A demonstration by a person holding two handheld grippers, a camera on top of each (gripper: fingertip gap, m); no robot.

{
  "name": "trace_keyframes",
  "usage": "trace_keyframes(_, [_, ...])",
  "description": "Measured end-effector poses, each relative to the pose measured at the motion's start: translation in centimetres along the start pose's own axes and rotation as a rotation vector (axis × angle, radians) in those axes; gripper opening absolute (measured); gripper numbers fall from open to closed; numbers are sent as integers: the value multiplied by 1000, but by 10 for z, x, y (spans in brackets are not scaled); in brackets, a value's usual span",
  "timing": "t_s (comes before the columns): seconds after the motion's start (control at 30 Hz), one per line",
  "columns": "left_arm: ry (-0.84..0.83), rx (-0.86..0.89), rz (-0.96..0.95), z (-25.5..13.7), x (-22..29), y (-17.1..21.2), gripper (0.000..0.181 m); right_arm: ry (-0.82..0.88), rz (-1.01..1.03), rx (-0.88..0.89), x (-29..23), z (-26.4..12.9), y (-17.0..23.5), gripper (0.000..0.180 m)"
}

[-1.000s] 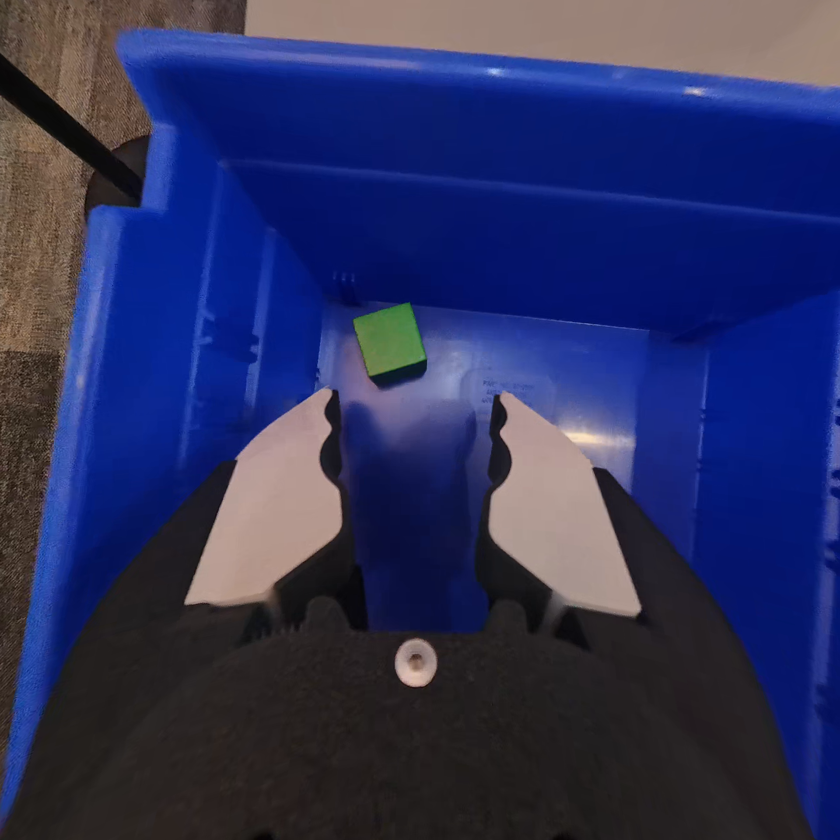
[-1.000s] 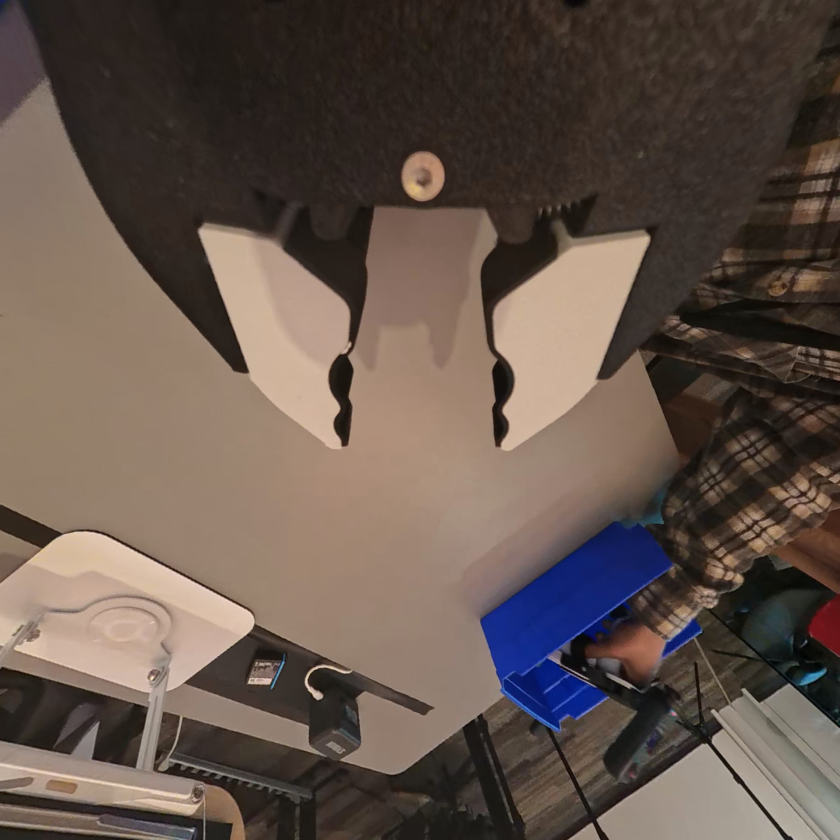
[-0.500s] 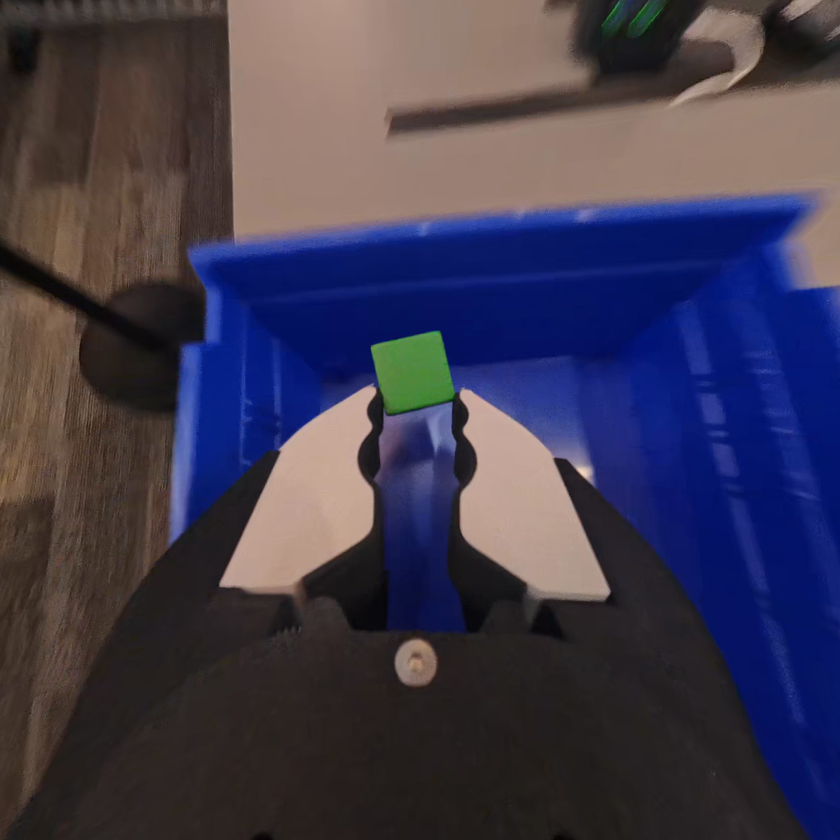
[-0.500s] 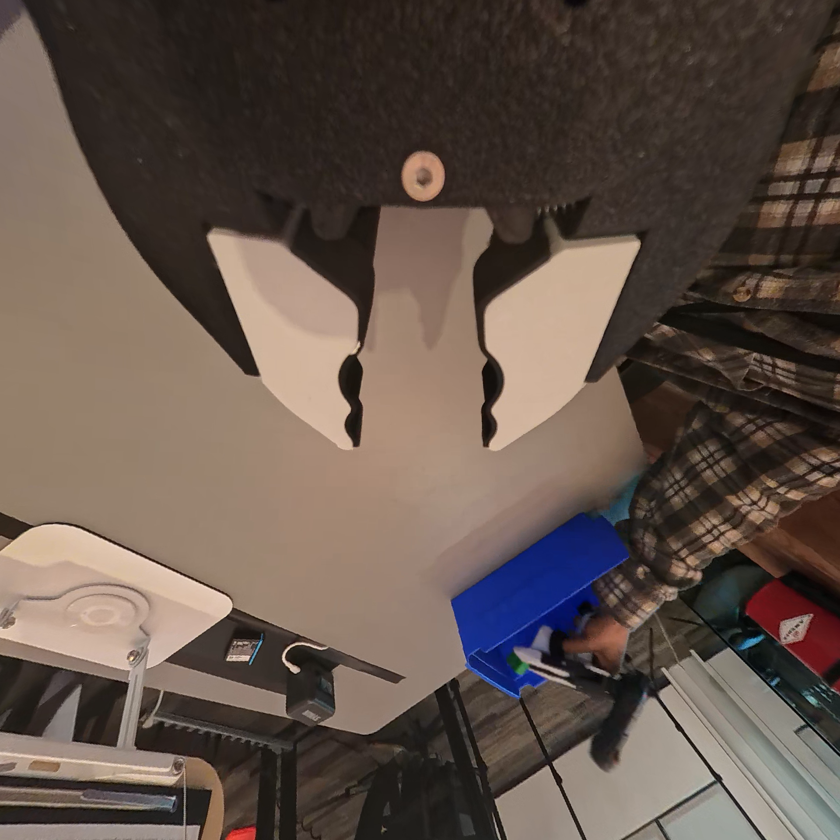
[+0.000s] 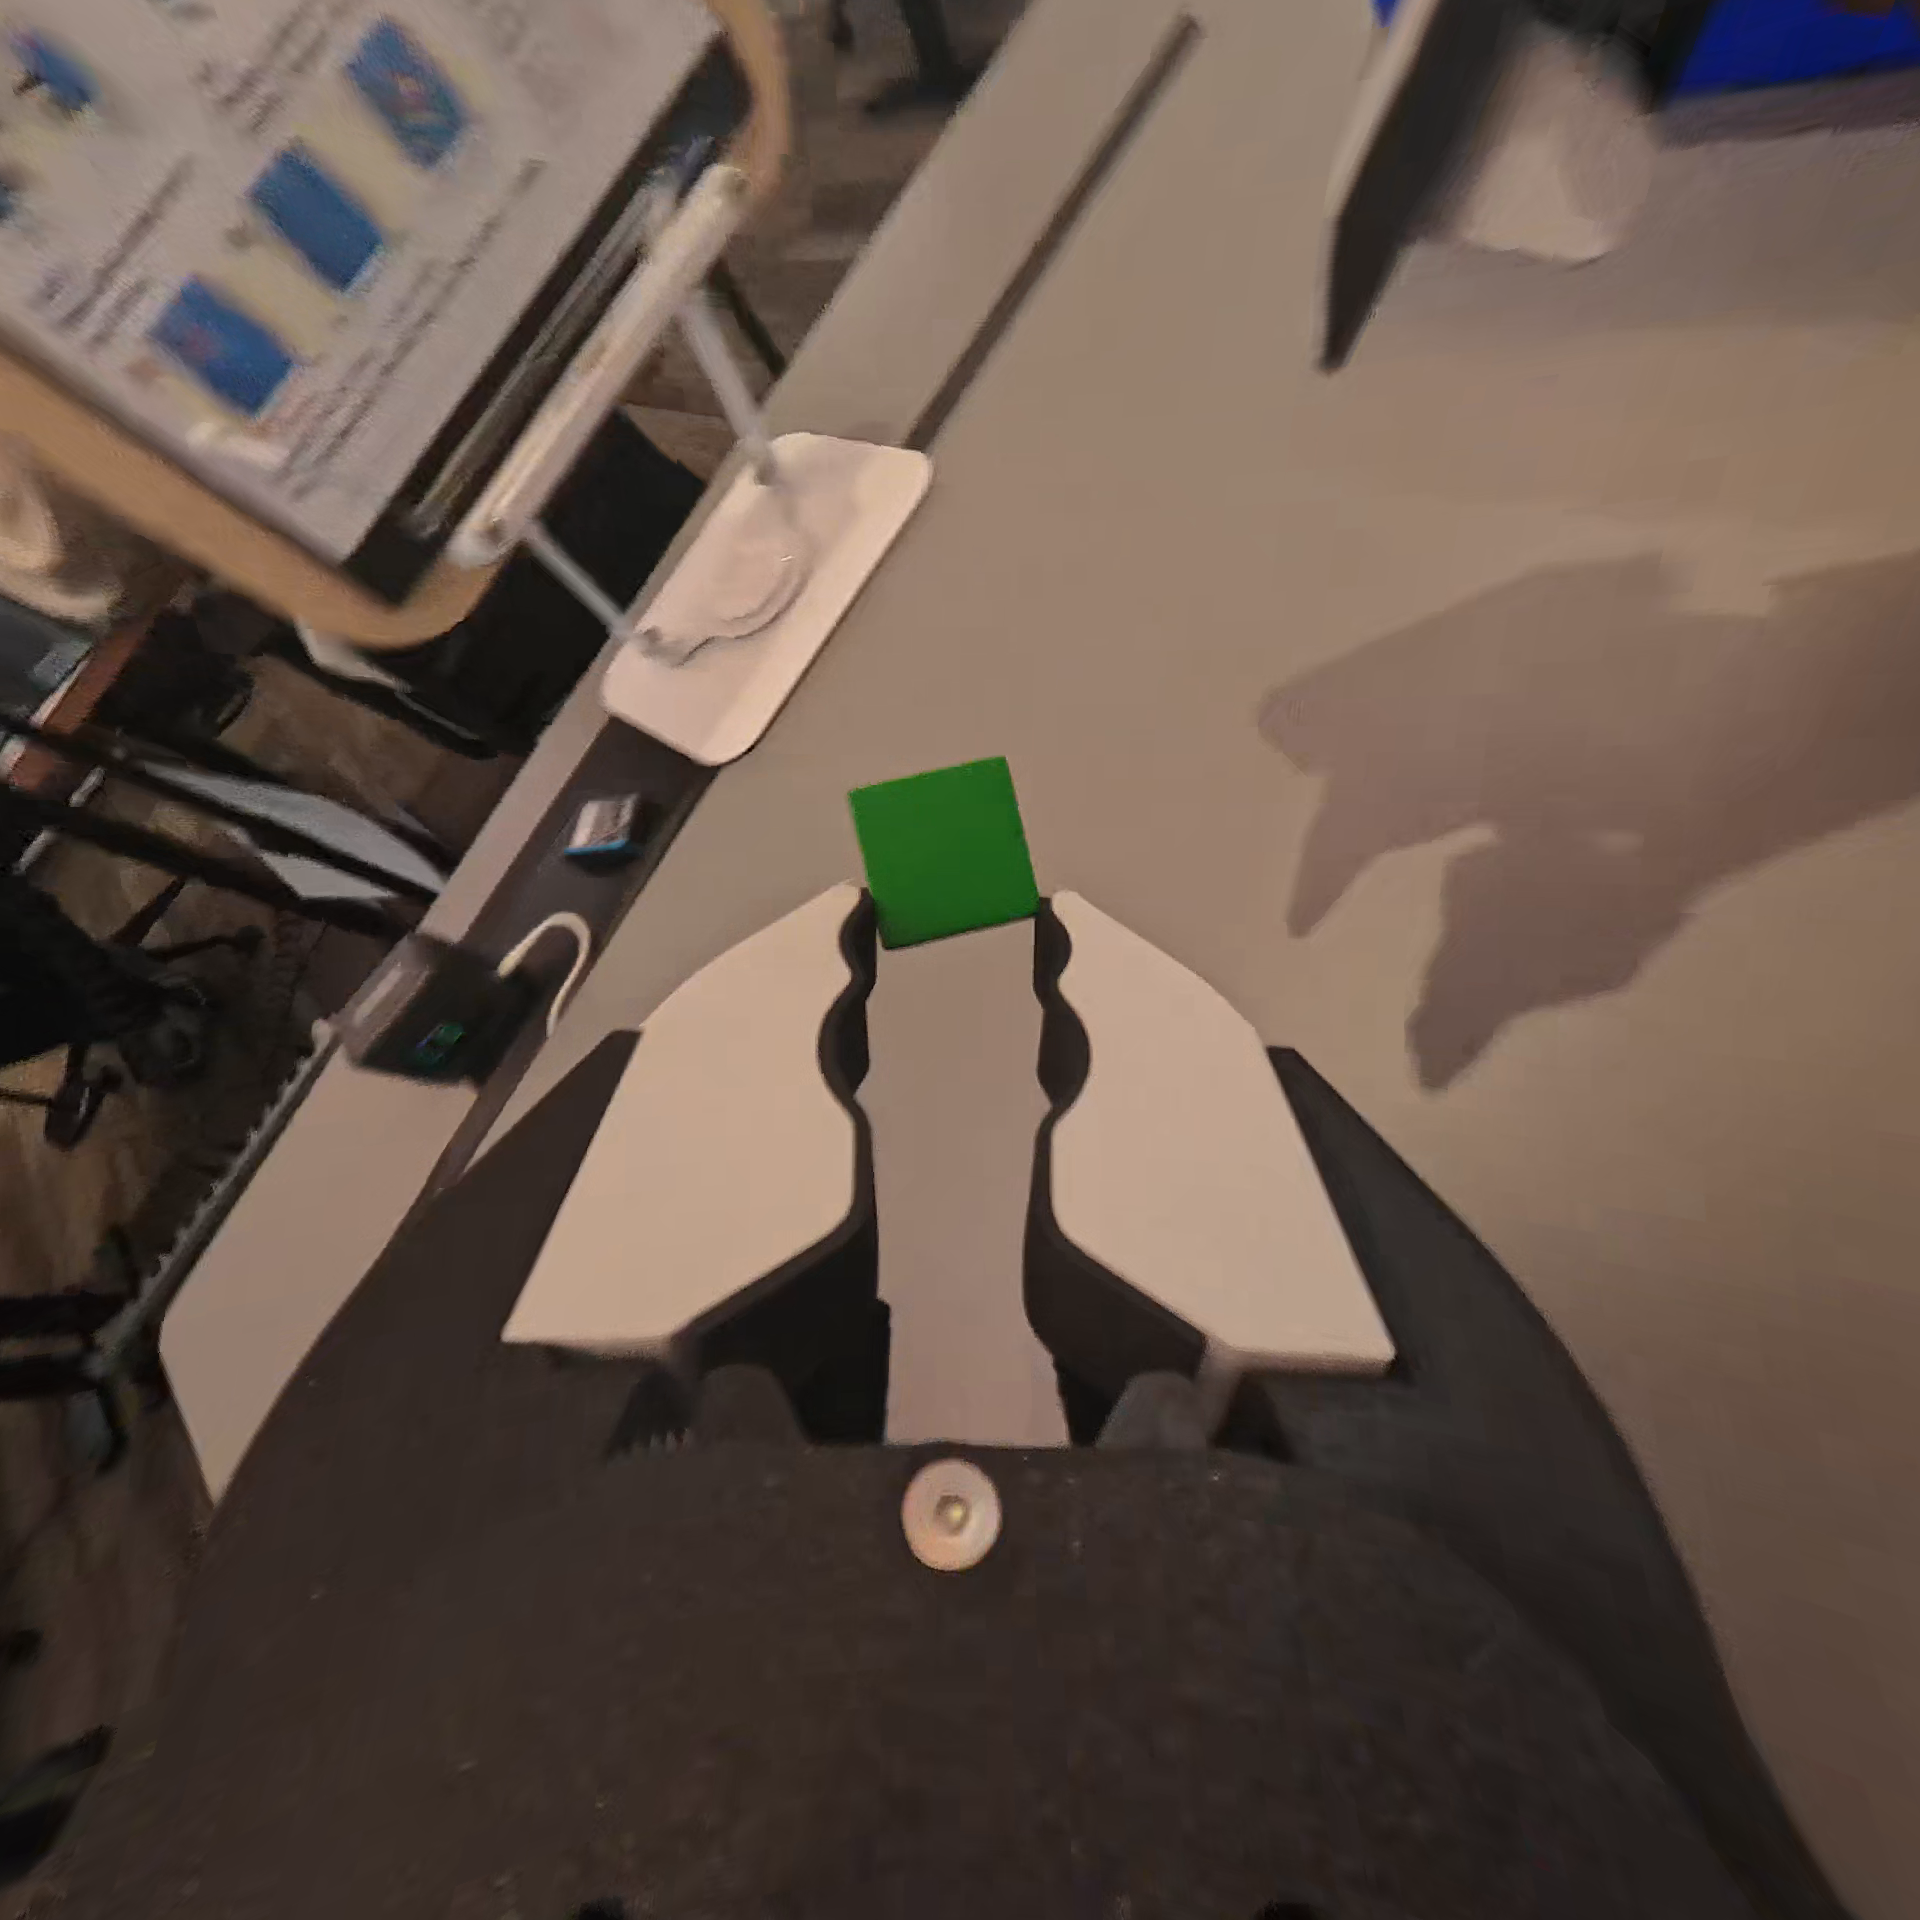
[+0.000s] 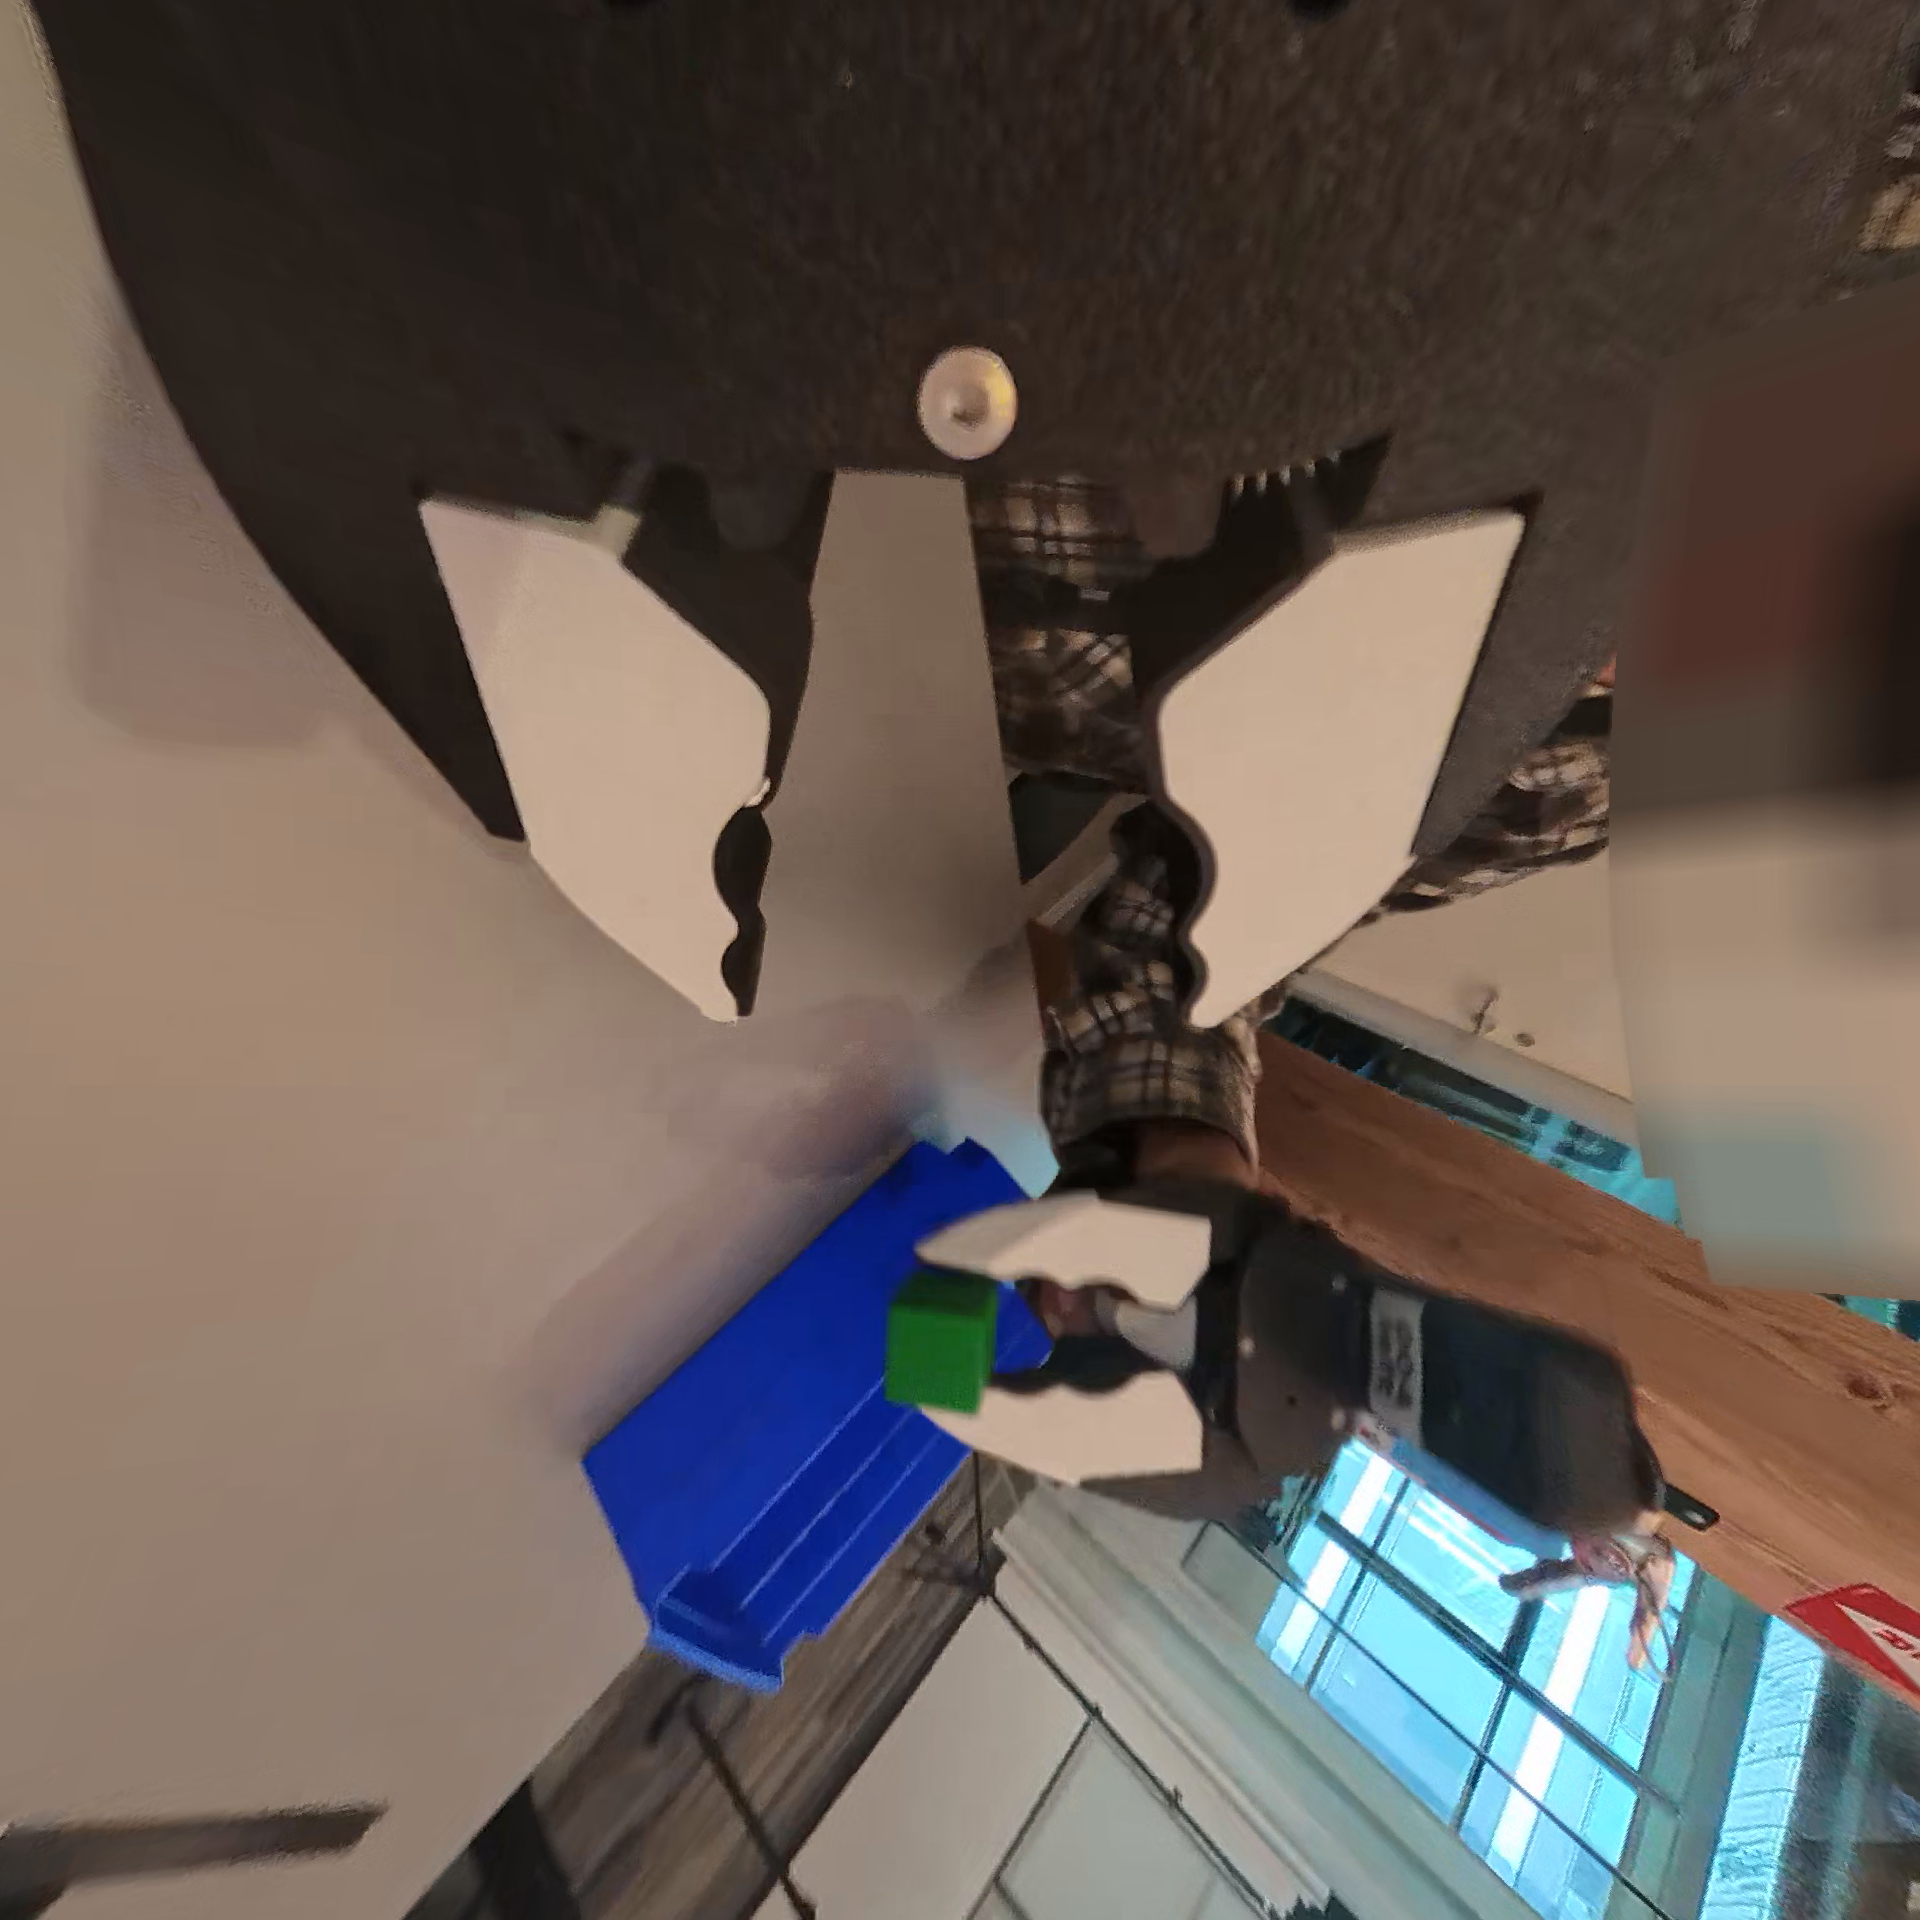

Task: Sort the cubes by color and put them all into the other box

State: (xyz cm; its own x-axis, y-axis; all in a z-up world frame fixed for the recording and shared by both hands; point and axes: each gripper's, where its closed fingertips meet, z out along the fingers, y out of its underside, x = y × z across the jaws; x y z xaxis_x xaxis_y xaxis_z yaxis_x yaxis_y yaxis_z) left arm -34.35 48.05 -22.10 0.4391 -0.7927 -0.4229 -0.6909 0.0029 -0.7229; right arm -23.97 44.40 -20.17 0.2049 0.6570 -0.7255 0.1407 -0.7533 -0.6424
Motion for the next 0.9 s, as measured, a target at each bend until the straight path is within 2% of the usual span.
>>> trace_keyframes(0.17, [113, 49, 123, 44, 55, -47, 29, -5, 142, -121, 19, 9, 15, 74])
trace_keyframes(0.3, [186, 101, 161, 60, 83, -69, 29, -13, 173, -112, 26, 1, 21, 67])
trace_keyframes(0.33, [196, 113, 167, 64, 89, -73, 29, -24, 174, -111, 26, -2, 23, 55])
trace_keyframes(0.37, [210, 125, 164, 66, 94, -77, 29, -53, 181, -111, 24, -6, 26, 31])
trace_keyframes(0.47, [244, 177, 134, 74, 107, -89, 29, -62, 194, -85, 24, -22, 33, 28])
trace_keyframes(0.57, [305, 242, 58, 81, 123, -97, 33, 1, 134, -50, 28, -49, 41, 28])
trace_keyframes(0.67, [375, 297, -68, 88, 132, -94, 59, 175, 84, 20, 48, -115, 43, 28])
trace_keyframes(0.73, [383, 339, -120, 96, 132, -85, 69, 472, 34, 75, 88, -194, 39, 28])
trace_keyframes(0.83, [372, 386, -186, 106, 130, -70, 70, 1052, 10, 61, 163, -343, 50, 28])
trace_keyframes(0.9, [365, 401, -208, 110, 128, -64, 67, 1229, 87, 8, 199, -404, 73, 29])
